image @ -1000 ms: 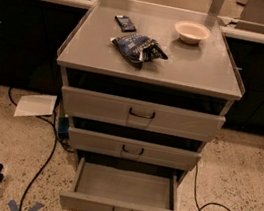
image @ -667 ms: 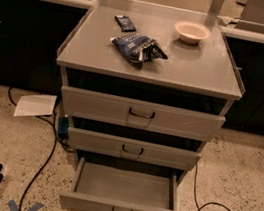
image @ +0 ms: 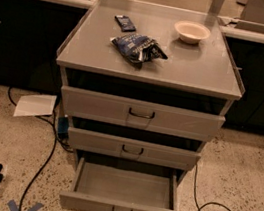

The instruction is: Close bottom drawer

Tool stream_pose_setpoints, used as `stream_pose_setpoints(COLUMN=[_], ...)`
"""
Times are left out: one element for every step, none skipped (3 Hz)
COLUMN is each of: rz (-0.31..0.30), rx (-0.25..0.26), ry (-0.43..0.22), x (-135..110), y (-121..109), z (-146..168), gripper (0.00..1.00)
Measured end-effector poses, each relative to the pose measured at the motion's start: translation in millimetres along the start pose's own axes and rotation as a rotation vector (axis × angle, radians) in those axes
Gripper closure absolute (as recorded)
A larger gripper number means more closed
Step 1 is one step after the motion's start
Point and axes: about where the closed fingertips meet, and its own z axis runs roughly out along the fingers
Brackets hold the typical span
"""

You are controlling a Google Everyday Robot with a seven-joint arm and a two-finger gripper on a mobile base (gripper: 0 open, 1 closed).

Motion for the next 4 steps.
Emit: stream_pose_setpoints(rz=[-0.078,-0.149,-0.192,-0.225], rx=[-0.072,-0.149,-0.217,-0.236], ry=[0.042,0.101,0.153,0.160], x=[-13.2,-24.7,-33.2,-47.6], y=[-1.0,-2.1,-4.7,-9.5], z=[16.9,31.8,45.8,53.9], gripper=[1.00,1.00,1.00,1.00])
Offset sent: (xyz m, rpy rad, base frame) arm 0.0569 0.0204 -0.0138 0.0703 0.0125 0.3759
